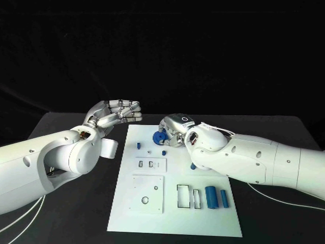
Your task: Assemble the parts on the task board
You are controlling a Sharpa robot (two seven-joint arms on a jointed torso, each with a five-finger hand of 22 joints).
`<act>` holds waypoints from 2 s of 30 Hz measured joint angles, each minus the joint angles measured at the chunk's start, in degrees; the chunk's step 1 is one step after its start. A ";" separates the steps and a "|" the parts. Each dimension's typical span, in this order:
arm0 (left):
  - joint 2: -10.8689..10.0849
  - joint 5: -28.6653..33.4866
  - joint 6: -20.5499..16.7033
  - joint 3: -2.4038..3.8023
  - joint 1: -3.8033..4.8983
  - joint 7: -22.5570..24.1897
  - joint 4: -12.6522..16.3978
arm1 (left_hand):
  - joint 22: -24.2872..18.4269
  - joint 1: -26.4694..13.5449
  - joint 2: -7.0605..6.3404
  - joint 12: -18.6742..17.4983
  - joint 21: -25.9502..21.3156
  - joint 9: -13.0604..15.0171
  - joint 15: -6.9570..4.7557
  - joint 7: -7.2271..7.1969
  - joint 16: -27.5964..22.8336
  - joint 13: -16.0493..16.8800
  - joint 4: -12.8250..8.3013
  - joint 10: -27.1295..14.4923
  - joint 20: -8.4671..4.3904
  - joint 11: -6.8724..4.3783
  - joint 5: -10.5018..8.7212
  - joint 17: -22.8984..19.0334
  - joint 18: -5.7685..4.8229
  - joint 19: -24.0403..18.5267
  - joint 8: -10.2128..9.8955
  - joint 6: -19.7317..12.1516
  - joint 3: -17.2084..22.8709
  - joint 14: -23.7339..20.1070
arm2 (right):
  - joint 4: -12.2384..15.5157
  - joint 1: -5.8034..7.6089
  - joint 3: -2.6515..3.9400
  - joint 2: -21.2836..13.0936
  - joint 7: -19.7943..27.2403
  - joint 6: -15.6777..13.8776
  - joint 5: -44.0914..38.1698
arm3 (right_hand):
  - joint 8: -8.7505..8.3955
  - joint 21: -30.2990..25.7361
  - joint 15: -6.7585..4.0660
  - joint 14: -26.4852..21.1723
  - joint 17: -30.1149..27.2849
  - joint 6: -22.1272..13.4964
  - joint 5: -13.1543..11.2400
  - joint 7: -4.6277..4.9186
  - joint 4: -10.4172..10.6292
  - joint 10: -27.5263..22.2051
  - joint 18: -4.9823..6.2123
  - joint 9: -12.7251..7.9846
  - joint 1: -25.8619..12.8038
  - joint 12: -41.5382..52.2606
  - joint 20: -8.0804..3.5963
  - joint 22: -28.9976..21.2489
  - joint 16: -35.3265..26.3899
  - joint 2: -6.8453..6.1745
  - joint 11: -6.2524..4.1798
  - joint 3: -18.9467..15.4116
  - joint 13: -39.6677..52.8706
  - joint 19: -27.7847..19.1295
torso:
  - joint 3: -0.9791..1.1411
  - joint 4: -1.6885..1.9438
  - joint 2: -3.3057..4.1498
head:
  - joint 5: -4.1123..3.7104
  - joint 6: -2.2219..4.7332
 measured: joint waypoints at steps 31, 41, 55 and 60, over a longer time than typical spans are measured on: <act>-0.50 0.00 0.00 -0.02 -0.02 -0.09 -0.62 | -0.05 0.00 0.00 0.00 -0.23 0.05 0.00 0.00 0.00 0.00 0.00 0.00 0.00 0.00 0.00 0.04 0.00 0.00 0.00 0.00 0.00 0.00 | 16.55 2.70 0.54 -23.74 4.30 -1.88 13.07 | -1.75 -1.33 1.76 0.10 0.04 -4.89 -1.97 1.25 -0.48 -0.29 0.01 -2.82 -1.13 -1.70 1.63 -0.32 0.00 1.22 1.95 -3.48 0.03 -0.42 | 0.41 -0.98 -0.60 | -0.13 0.58; -0.19 0.00 0.05 -0.06 -0.09 -0.09 -1.34 | -0.14 0.00 0.00 0.00 -0.22 0.04 0.00 0.00 -0.22 0.00 0.00 0.17 0.00 0.17 0.00 0.06 0.00 0.00 -0.09 0.00 0.00 0.00 | 17.85 2.91 0.50 -25.77 6.88 -1.66 18.42 | -1.75 -1.33 1.76 0.10 0.04 -4.89 -1.18 1.25 -0.42 -0.08 0.01 -3.21 -0.83 -1.70 1.63 0.00 0.00 1.52 1.74 -2.62 0.03 -0.41 | 0.85 -1.52 -0.97 | 0.25 0.82; -0.01 0.01 0.23 -0.12 -0.15 -0.07 -1.84 | -0.15 0.00 0.00 0.00 -0.23 0.04 0.00 0.00 -0.22 0.00 0.00 0.21 0.00 0.21 0.00 0.08 0.00 0.00 -0.24 0.00 0.00 0.00 | 13.02 2.94 0.36 -16.24 7.01 0.84 19.91 | -5.77 -1.33 1.76 0.10 0.03 -7.44 7.01 2.32 -3.35 0.09 0.01 -7.40 0.33 -1.39 1.63 0.58 0.00 3.67 2.15 9.48 0.02 -0.41 | 0.89 -1.20 -1.13 | 0.44 0.58; -0.02 0.01 0.29 -0.12 -0.15 -0.07 -1.78 | -0.15 0.00 0.00 0.00 -0.22 0.05 0.00 0.00 -0.22 0.00 0.00 0.21 0.00 0.21 0.00 0.08 0.00 0.00 -0.24 0.00 0.00 0.00 | 10.59 2.63 0.24 -12.64 6.39 2.76 19.92 | -7.57 -1.33 1.76 0.10 0.02 -9.47 11.55 2.48 -6.43 0.09 0.00 -8.94 -0.26 -1.38 1.63 1.01 0.00 4.27 2.15 15.15 0.02 -0.41 | 0.81 -1.05 -1.09 | 0.46 0.37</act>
